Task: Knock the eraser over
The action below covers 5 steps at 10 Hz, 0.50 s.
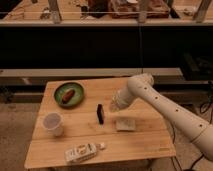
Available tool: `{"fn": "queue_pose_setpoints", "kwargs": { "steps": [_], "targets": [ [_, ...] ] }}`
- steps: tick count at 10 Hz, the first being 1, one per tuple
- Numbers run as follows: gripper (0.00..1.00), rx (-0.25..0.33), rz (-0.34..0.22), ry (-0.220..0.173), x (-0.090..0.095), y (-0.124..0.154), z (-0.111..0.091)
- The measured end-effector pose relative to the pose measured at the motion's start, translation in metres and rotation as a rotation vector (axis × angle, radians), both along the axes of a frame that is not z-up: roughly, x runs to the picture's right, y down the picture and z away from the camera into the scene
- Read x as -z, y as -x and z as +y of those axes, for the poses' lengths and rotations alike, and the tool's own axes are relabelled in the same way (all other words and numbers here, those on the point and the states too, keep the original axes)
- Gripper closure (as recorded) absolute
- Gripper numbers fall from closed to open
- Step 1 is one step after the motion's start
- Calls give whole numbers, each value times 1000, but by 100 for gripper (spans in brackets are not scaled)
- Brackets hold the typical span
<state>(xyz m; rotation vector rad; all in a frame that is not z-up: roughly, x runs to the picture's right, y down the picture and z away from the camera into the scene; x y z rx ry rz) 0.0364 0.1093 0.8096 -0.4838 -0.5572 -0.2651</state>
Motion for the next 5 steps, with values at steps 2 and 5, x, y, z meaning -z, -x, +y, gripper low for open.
{"fn": "queue_pose_setpoints", "kwargs": {
  "steps": [2, 5],
  "targets": [
    [96, 8, -14, 6, -2, 26, -1],
    [96, -5, -11, -1, -6, 29, -5]
  ]
}}
